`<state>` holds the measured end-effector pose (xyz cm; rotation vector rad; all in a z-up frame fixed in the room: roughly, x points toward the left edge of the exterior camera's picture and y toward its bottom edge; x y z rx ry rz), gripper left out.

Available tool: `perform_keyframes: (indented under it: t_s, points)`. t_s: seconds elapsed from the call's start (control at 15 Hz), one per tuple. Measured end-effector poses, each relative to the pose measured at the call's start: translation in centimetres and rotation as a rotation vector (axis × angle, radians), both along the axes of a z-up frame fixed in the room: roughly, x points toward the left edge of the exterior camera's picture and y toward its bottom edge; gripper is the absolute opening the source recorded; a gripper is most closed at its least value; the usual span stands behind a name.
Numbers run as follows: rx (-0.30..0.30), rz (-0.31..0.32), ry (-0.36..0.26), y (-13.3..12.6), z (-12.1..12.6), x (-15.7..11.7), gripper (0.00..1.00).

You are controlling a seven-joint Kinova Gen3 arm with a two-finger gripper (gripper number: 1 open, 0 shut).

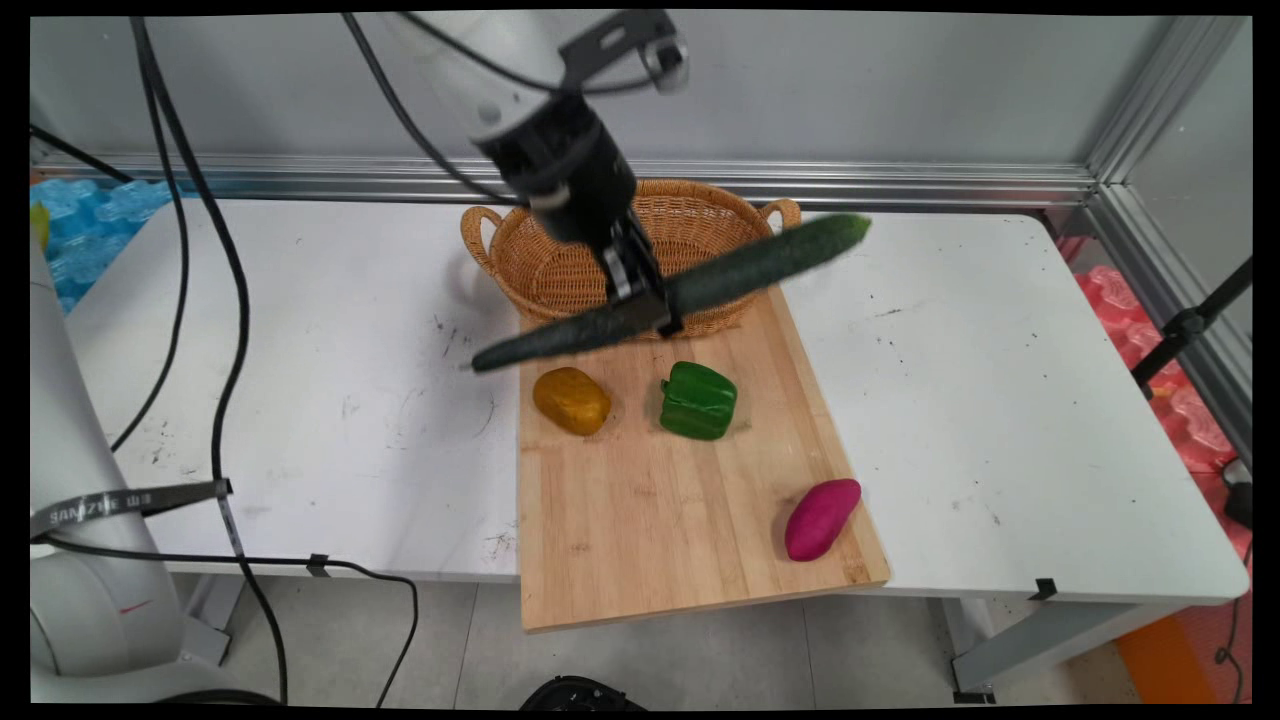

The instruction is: Place the picked object on the cutting board

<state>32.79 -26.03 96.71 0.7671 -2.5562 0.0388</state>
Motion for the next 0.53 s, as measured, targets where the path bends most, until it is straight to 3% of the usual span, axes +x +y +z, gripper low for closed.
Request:
perform_keyframes:
  t_s: [0.27,0.53]
  points:
    - [0.059,0.028,-0.051,2.0,-2.6,-2.9,0.0]
    - [0.097,0.058,-0.099,2.4,-5.4,-5.3,0.0]
